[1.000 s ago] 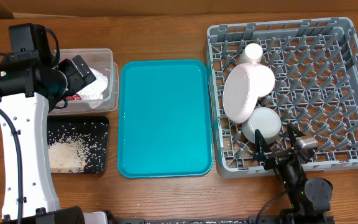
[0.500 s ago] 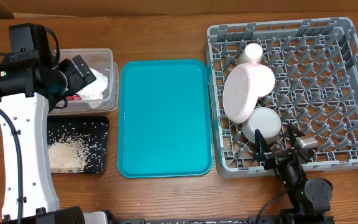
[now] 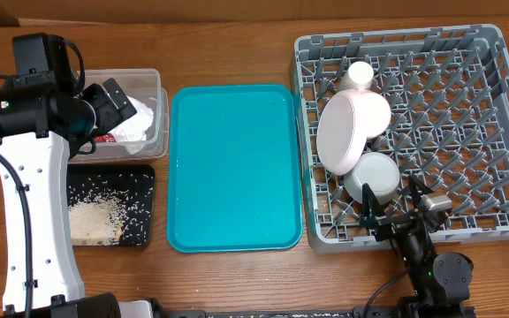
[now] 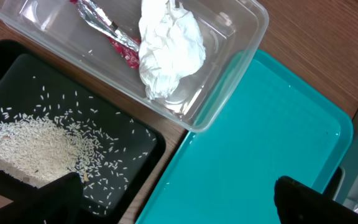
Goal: Sort waste into correct bins and load items into the dishwasher
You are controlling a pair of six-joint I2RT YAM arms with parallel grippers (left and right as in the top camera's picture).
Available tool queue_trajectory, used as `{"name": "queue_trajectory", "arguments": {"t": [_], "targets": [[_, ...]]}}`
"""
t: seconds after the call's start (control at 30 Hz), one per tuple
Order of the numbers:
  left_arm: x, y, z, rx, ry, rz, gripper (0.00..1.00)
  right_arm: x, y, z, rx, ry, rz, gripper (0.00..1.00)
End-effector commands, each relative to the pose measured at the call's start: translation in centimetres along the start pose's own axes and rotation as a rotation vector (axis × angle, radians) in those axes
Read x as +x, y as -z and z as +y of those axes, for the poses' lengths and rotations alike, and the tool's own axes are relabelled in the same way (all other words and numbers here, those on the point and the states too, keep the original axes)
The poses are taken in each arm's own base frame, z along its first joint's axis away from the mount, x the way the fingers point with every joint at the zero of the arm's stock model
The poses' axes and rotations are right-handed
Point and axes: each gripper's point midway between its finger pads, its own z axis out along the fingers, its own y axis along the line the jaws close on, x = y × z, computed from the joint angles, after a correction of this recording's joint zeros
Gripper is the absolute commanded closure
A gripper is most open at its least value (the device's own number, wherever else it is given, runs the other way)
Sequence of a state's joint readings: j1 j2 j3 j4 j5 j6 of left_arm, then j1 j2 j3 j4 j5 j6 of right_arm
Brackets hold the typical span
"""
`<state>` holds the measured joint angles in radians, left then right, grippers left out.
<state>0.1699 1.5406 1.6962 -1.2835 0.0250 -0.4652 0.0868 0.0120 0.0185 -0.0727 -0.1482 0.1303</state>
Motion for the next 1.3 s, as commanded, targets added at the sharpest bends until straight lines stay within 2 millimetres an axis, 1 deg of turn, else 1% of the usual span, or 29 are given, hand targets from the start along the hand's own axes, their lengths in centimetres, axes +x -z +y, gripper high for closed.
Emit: {"name": "queue_trajectory", "arguments": {"t": [0.0, 0.07, 0.17, 0.23, 0.3, 0.33, 0.37, 0.4, 0.5, 0.53, 0.63, 0.7, 0.77, 0.8, 0.9, 0.97, 1.0, 1.1, 1.17, 1.2, 1.27], "targets": [[-0.1, 0.1, -0.2, -0.001, -0.015, -0.006, 0.0, 0.2, 0.0, -0.2, 0.011, -0.001, -0.003, 0.0], [-0.1, 0.6, -0.2, 0.005, -0.016, -0.019, 0.0, 0.2, 0.0, -0.2, 0.011, -0.001, -0.003, 0.0], [0.7, 2.6, -1.6, 0.049, -0.057, -0.06, 0.0, 0.2, 0.0, -0.2, 0.011, -0.001, -0.003, 0.0], [1.8, 4.5, -3.4, 0.1, -0.112, -0.09, 0.0, 0.2, 0.0, -0.2, 0.011, -0.001, -0.003, 0.0], [2.9, 5.9, -4.7, 0.142, -0.158, -0.11, 0.0, 0.2, 0.0, -0.2, 0.011, -0.001, -0.003, 0.0], [4.0, 7.3, -5.8, 0.184, -0.201, -0.129, 0.0, 0.2, 0.0, -0.2, 0.011, -0.001, -0.003, 0.0], [4.4, 7.9, -6.2, 0.201, -0.217, -0.137, 0.0, 0.2, 0.0, -0.2, 0.011, -0.001, -0.003, 0.0], [5.4, 9.4, -6.8, 0.241, -0.249, -0.16, 0.0, 0.2, 0.0, -0.2, 0.011, -0.001, -0.003, 0.0], [6.4, 11.4, -7.2, 0.29, -0.278, -0.194, 0.0, 0.2, 0.0, -0.2, 0.011, -0.001, -0.003, 0.0], [6.8, 12.1, -7.0, 0.303, -0.282, -0.208, 0.0, 0.2, 0.0, -0.2, 0.011, -0.001, -0.003, 0.0], [7.7, 13.0, -6.0, 0.317, -0.28, -0.229, 0.0, 0.2, 0.0, -0.2, 0.011, -0.001, -0.003, 0.0], [8.6, 12.9, -5.1, 0.317, -0.28, -0.229, 0.0, 0.2, 0.0, -0.2, 0.011, -0.001, -0.003, 0.0], [10.0, 12.4, -3.9, 0.311, -0.281, -0.22, 0.0, 0.2, 0.0, -0.2, 0.011, -0.001, -0.003, 0.0], [11.4, 11.5, -2.6, 0.3, -0.28, -0.206, 0.0, 0.2, 0.0, -0.2, 0.011, -0.001, -0.003, 0.0], [13.7, 9.8, -1.0, 0.296, -0.271, -0.179, 0.0, 0.2, 0.0, -0.2, 0.011, -0.001, -0.003, 0.0], [15.6, 8.0, 0.4, 0.301, -0.243, -0.169, 0.0, 0.2, 0.0, -0.2, 0.011, -0.001, -0.003, 0.0], [16.1, 7.4, 0.8, 0.308, -0.236, -0.178, 0.0, 0.2, 0.0, -0.2, 0.011, -0.001, -0.003, 0.0], [16.3, 5.8, 0.7, 0.371, -0.229, -0.265, 0.0, 0.2, 0.0, -0.2, 0.011, -0.001, -0.003, 0.0], [15.7, 5.1, 0.1, 0.429, -0.223, -0.348, 0.0, 0.2, 0.0, -0.2, 0.011, -0.001, -0.003, 0.0], [15.1, 4.7, -0.4, 0.48, -0.215, -0.427, 0.0, 0.3, 0.0, -0.2, 0.011, -0.001, -0.001, 0.0], [14.2, 4.5, -1.1, 0.543, -0.203, -0.531, 0.0, 0.3, 0.0, -0.2, 0.011, -0.001, 0.0, 0.0]]}}
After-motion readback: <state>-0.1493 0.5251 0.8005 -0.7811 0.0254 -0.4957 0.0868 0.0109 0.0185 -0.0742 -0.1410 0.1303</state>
